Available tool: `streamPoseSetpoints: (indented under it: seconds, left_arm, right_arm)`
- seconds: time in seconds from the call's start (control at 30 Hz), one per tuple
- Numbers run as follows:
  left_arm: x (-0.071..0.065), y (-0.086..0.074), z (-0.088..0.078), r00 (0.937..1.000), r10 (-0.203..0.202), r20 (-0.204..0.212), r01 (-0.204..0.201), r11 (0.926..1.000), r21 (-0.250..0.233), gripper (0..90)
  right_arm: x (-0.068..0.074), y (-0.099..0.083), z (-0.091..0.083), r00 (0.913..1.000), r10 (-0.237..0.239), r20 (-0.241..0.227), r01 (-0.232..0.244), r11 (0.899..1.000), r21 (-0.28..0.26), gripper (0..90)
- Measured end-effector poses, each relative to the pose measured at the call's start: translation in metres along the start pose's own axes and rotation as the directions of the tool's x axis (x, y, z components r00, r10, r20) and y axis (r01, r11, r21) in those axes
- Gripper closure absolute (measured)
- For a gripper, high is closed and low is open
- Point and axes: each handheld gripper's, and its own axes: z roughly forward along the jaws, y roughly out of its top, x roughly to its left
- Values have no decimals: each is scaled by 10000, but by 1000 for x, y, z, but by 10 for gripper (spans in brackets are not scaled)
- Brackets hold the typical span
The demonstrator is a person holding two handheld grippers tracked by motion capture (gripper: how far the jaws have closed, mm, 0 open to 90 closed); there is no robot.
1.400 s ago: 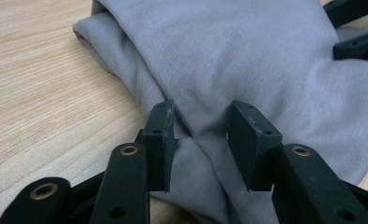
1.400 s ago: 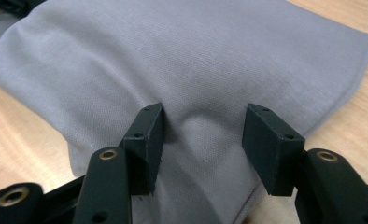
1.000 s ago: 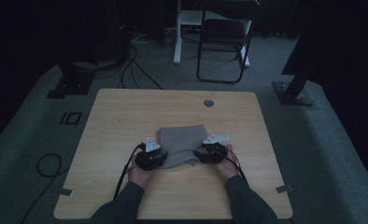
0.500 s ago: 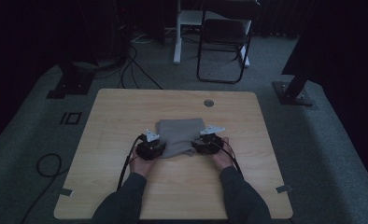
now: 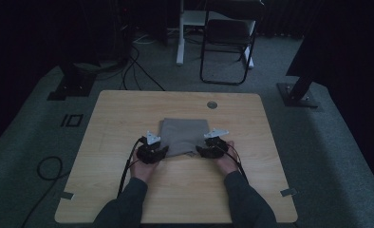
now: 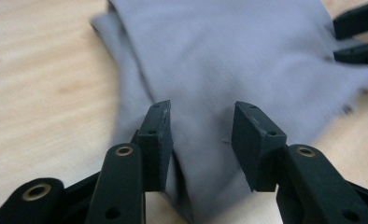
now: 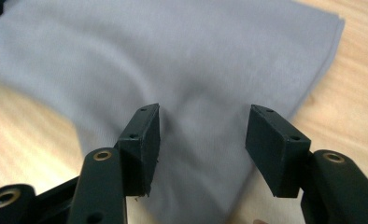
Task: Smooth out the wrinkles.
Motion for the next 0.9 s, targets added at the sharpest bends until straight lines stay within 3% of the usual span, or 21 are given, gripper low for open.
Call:
streamPoseSetpoints:
  seconds: [0.1,0.3,0.53,0.6,0.77,0.9]
  left_arm:
    - [-4,-9,1,9995,309,-37,-307,9988,381,563]
    - [-3,-17,-3,9970,672,-384,-652,9966,503,575]
    - [15,-19,-2,9983,185,-556,-165,9992,356,579]
    - [18,-20,-2,9985,101,-538,-83,9994,346,576]
    - [24,-23,-9,9960,317,-837,-276,9984,501,552]
    - [34,-24,-15,9932,134,-1157,-102,9995,284,552]
  right_arm:
    - [2,-10,-6,9997,-250,-10,250,9997,59,450]
    - [1,-20,-18,9984,-498,255,496,9988,58,479]
    - [-2,-24,-19,9966,-443,691,455,9988,-170,489]
    - [-4,-25,-19,9977,-301,600,313,9993,-194,479]
    - [-10,-29,-26,9988,-4,491,14,9998,-201,457]
    - [-20,-35,-37,9975,268,659,-239,9987,-451,455]
